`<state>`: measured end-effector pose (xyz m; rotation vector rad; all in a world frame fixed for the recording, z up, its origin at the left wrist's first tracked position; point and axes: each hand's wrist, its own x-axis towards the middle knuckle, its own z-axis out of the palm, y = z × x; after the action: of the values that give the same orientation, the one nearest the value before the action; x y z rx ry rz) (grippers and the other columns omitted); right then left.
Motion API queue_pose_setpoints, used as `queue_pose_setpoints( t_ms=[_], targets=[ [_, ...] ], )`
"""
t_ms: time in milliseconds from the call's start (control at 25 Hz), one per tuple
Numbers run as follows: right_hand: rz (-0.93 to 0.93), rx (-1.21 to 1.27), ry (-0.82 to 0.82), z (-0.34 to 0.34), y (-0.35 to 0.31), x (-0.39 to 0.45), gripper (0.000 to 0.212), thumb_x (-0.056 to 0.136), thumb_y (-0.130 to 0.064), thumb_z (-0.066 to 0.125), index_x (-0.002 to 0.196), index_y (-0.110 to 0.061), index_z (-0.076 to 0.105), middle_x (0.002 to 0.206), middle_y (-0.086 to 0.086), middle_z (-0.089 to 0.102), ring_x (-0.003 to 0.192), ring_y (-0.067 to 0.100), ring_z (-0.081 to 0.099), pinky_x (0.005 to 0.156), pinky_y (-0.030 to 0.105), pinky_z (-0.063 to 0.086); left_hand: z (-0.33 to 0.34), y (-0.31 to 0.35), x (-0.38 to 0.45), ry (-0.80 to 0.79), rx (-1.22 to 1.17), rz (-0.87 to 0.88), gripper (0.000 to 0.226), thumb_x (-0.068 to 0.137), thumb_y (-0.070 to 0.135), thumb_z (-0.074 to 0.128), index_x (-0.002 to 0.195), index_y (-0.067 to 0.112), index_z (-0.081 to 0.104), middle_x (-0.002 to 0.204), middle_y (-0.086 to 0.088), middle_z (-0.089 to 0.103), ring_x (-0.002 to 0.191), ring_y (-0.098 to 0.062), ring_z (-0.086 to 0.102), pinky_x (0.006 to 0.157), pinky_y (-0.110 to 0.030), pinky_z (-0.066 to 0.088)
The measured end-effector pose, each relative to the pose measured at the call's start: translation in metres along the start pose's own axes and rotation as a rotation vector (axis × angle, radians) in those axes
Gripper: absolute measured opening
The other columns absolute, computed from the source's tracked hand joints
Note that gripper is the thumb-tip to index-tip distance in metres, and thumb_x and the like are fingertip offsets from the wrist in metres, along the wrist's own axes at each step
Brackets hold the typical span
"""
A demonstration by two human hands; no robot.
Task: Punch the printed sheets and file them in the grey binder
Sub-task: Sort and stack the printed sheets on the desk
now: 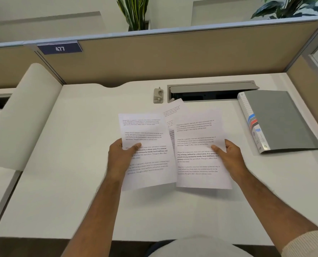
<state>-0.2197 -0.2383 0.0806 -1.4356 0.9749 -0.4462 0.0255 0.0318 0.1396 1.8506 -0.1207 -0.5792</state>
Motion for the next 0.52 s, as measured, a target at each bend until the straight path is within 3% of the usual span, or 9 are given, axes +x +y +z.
queue_pose_setpoints(
  t_ms=[80, 240, 400, 520],
  targets=[
    [-0.011, -0.009, 0.005, 0.003, -0.001, -0.002, 0.023, 0.095, -0.019, 0.073, 0.117, -0.024, 0.069, 0.109, -0.014, 0.075, 0.090, -0.005, 0.073, 0.077, 0.013, 0.057, -0.003, 0.013, -0.009, -0.037, -0.081, 0.004, 0.028, 0.085, 0.018, 0.088, 0.112, 0.018, 0.080, 0.103, 0.002, 0.084, 0.090, -0.020, 0.082, 0.081, -0.038, 0.064],
    [0.013, 0.040, -0.028, 0.018, -0.007, -0.009, 0.021, 0.093, -0.021, 0.076, 0.114, -0.023, 0.071, 0.106, -0.010, 0.079, 0.094, 0.010, 0.077, 0.074, 0.018, 0.060, 0.001, 0.020, -0.020, -0.134, -0.196, -0.043, 0.030, 0.085, 0.015, 0.088, 0.113, 0.013, 0.079, 0.104, -0.004, 0.084, 0.091, -0.024, 0.082, 0.077, -0.036, 0.065],
    [0.046, 0.164, -0.086, 0.043, -0.025, -0.016, 0.031, 0.089, -0.019, 0.080, 0.118, -0.019, 0.071, 0.109, -0.002, 0.080, 0.097, 0.023, 0.078, 0.084, 0.039, 0.063, 0.012, 0.012, -0.025, -0.213, -0.231, -0.090, 0.032, 0.086, 0.017, 0.087, 0.116, 0.013, 0.077, 0.107, -0.005, 0.083, 0.096, -0.027, 0.082, 0.080, -0.039, 0.066],
    [0.062, 0.239, -0.110, 0.059, -0.040, -0.020, 0.038, 0.088, -0.019, 0.081, 0.123, -0.018, 0.069, 0.112, 0.002, 0.079, 0.099, 0.026, 0.077, 0.087, 0.043, 0.061, 0.017, 0.004, -0.026, -0.230, -0.224, -0.066, 0.032, 0.090, 0.019, 0.084, 0.120, 0.014, 0.075, 0.111, -0.002, 0.083, 0.099, -0.024, 0.081, 0.081, -0.038, 0.066]
  ],
)
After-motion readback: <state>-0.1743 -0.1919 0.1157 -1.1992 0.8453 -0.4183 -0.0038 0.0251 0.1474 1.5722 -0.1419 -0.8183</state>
